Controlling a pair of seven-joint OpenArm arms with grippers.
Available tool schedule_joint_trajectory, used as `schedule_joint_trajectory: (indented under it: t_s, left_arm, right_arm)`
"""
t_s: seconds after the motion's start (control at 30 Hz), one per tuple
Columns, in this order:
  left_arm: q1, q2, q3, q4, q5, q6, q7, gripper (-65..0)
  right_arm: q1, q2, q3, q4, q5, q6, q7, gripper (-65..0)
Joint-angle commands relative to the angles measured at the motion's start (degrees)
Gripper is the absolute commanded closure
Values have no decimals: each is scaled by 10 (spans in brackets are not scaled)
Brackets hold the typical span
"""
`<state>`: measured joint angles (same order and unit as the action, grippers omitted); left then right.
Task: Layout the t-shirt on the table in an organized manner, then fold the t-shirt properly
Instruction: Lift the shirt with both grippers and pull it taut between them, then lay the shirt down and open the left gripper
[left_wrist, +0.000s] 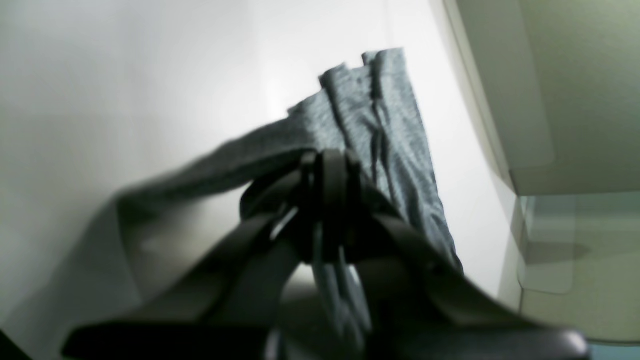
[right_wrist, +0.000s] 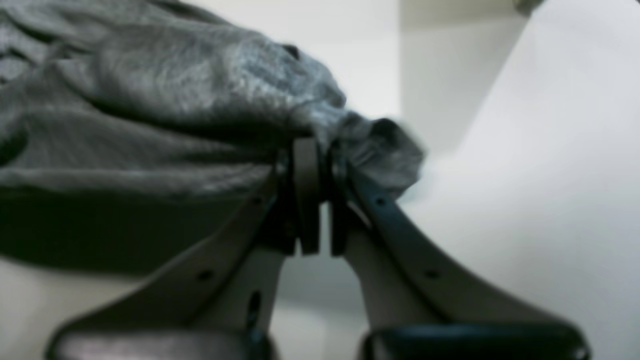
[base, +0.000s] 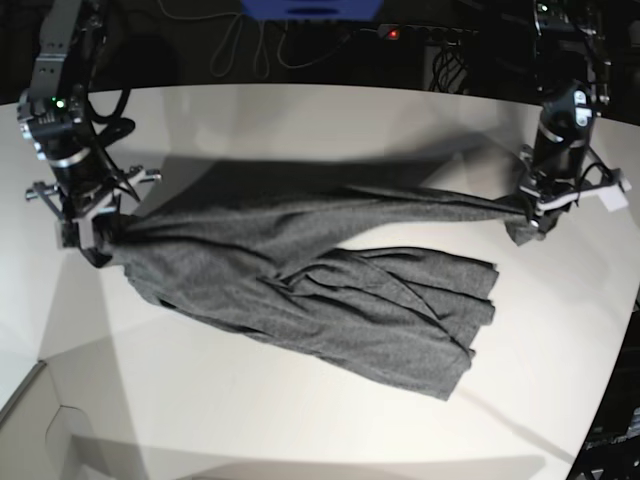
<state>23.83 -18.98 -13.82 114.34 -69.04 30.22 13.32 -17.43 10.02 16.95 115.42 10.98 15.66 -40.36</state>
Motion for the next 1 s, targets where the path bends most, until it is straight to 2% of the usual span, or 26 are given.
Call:
schedule_joint_trajectory:
  t_s: [0.0,0.17,0.27,0.47,0.73,0.97]
  left_arm:
    - [-2,-10,-8,10,-28,3,-4,-4]
    - [-1,-21,-71,10,-29,3,-1,-4]
    - [-1,-37,-85,7,-29,3,-1,-4]
    - [-4,-36,-80,2,-29,3,-1,-4]
    - [-36,-35,-43,-75,-30,3,-1,-5]
    - [-36,-37,-37,-85,-30,3,0,-9]
  right_arm:
    - [-10,2,20,9,0,6,22,0]
    - [-70,-23,42,5,-4,79,48,0]
    - [-88,-38,44,-10,-4,81,50,0]
    - [-107,-55,40,-24,-4,83,51,0]
    - [-114,-55,23,-43,-5,84,47,0]
    - [-110,-54,21,-70,-5,84,48,0]
